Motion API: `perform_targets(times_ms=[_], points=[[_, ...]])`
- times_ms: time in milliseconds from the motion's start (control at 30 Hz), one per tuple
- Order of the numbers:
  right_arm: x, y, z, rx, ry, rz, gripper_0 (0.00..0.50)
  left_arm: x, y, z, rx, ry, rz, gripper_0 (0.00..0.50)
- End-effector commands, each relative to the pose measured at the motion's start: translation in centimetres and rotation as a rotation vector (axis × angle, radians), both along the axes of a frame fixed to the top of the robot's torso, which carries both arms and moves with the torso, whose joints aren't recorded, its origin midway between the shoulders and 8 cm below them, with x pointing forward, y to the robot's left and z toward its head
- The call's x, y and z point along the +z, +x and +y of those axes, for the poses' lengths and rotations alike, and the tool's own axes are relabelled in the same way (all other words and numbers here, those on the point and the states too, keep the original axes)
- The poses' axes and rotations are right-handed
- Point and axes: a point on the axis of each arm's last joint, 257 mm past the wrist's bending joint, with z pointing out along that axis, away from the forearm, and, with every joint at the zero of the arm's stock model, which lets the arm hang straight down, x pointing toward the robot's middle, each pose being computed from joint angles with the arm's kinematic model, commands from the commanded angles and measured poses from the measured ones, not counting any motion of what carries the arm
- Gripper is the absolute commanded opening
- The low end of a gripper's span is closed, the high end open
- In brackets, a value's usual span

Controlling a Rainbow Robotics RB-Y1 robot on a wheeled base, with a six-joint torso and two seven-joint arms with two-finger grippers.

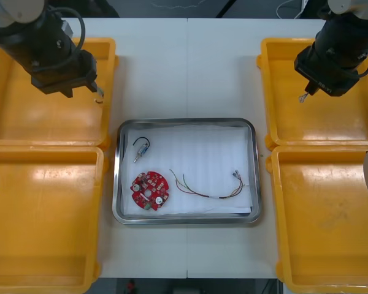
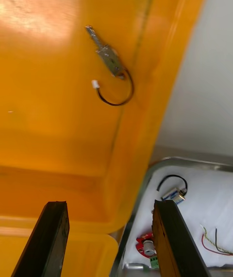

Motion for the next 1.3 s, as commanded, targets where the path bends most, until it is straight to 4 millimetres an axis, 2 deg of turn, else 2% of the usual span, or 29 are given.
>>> perform_targets(times_ms=[33, 233, 333, 567, 767, 900, 1033, 1300], points=[[3.6, -0.2, -1.7, 0.026, -0.029, -0.134, 0.0, 5.1, 1.9, 3.9, 0.152, -0.066, -0.044, 0.5], [6.3, -1.3, -0.1, 0.165, -0.035, -0.242, 0.0, 5.7, 4.0, 5.1, 0.201, -0.11, -0.049, 0.5], [7.0, -2.2, 0.8, 0.237, -0.04, -0.278, 0.0, 5.6, 4.9, 5.3, 0.219, -0.13, -0.052, 0.5], [7.2, -5.6, 2.9, 0.439, -0.077, -0.317, 0.0, 4.7, 7.1, 5.3, 0.252, -0.187, -0.061, 0.5], [7.2, -7.6, 4.2, 0.686, -0.183, -0.32, 0.0, 4.1, 8.3, 4.8, 0.268, -0.184, -0.064, 0.5], [7.4, -9.2, 5.9, 0.885, -0.248, -0.319, 0.0, 3.1, 9.6, 4.6, 0.286, -0.175, -0.077, 0.5], [6.9, -10.2, 7.6, 1.021, -0.33, -0.312, 0.0, 2.4, 10.6, 4.0, 0.296, -0.192, -0.09, 0.5], [4.0, -11.8, 10.6, 1.281, -0.508, -0.254, 0.0, 1.1, 11.7, 2.0, 0.306, -0.226, -0.084, 0.5]])
